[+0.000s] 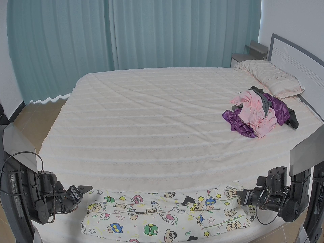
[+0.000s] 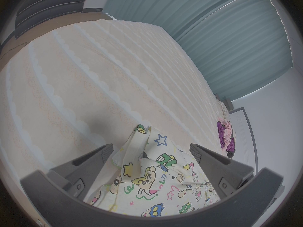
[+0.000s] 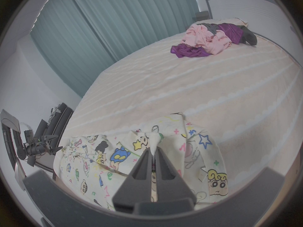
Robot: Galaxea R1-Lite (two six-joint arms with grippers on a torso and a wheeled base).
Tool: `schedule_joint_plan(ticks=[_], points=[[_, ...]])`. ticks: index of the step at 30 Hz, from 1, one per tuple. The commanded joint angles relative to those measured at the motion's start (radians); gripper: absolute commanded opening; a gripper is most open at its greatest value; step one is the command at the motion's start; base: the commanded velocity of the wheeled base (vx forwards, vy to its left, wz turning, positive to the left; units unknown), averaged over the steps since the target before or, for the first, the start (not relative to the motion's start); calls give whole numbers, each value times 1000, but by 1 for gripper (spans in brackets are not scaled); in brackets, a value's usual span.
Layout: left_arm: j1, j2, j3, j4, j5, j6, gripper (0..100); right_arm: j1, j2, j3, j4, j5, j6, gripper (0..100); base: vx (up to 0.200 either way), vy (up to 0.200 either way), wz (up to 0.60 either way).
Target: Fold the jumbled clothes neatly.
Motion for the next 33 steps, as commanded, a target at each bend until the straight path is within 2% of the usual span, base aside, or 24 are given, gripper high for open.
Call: schedule_joint_plan(ticks=[1,5,9,14,17,21,27,33], points=[[0,1,16,-18,0,1,100,44,-91,8,-17,-2,-4,0,0,0,0],[0,1,16,-18,0,-1,100,83,-155,11,-17,0,-22,0,0,0,0],[0,1,16,-18,0,1,100,97,-168,8,-17,1,-79,0,0,0,0],[0,1,16,-18,0,1,100,98,-174,-23,-15,15,-91,0,0,0,0],[0,1,16,-18,0,-1,100,87,-145,-61,-15,21,-91,0,0,0,0],[0,1,16,-18,0,-1,100,21,-10,-173,-14,18,-100,0,0,0,0],[0,1,16,-18,0,-1,100,-35,119,-242,-14,12,-102,0,0,0,0],[0,1,16,-18,0,1,100,-51,196,-319,-14,6,-100,0,0,0,0]])
